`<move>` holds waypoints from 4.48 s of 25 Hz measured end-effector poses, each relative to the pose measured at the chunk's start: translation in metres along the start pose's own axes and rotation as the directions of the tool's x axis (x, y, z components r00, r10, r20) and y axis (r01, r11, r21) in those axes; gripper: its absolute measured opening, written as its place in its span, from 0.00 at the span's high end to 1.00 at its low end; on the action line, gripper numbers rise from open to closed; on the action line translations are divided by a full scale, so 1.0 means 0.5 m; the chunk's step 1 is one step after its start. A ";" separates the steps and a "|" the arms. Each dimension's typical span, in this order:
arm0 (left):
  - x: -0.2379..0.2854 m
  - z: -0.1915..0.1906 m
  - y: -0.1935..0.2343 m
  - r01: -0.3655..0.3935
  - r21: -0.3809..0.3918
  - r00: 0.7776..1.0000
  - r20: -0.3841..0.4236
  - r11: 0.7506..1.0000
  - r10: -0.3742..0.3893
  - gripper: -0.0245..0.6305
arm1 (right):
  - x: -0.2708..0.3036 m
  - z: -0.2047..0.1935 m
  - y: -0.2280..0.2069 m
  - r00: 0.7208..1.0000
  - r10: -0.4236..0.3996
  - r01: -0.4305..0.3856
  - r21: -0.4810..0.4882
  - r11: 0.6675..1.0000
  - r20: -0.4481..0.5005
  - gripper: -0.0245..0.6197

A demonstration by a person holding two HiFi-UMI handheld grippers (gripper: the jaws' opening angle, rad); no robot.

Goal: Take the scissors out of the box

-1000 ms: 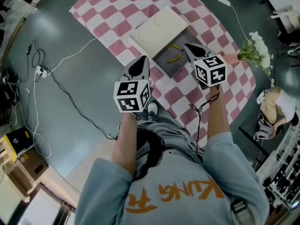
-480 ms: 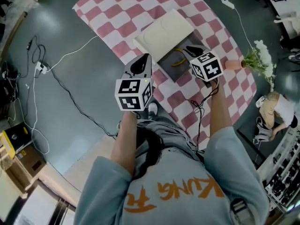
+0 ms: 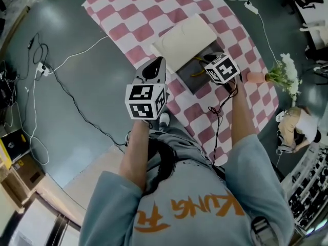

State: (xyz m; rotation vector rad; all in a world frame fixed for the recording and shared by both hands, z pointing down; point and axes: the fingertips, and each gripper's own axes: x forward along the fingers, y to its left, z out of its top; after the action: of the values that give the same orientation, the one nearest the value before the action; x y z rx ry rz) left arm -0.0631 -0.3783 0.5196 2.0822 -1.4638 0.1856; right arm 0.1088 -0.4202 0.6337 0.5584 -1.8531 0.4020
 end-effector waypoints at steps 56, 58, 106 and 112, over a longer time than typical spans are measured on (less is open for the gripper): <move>-0.059 -0.027 -0.072 0.037 -0.024 0.998 0.052 0.999 -0.036 0.93 | -0.150 0.032 0.086 0.951 -0.243 0.277 -0.172 0.945 0.193 0.92; -0.074 -0.027 -0.074 0.029 -0.026 0.998 0.062 0.999 -0.027 0.93 | -0.166 0.037 0.100 0.944 -0.243 0.274 -0.122 0.954 0.225 0.92; -0.216 0.119 -0.302 0.023 0.199 0.937 0.338 0.980 -0.091 0.93 | -0.617 -0.124 0.109 0.450 -0.524 -0.024 0.596 0.802 0.723 0.92; -0.215 0.113 -0.297 0.023 0.200 0.941 0.325 0.980 -0.088 0.93 | -0.606 -0.121 0.113 0.462 -0.523 -0.014 0.596 0.803 0.716 0.92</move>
State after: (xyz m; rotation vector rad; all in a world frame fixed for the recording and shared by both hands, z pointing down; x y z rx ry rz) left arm 0.0167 -0.2866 0.3710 2.4005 -1.6332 -0.0541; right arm 0.2108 -0.2862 0.3687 1.6977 -2.5523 0.4568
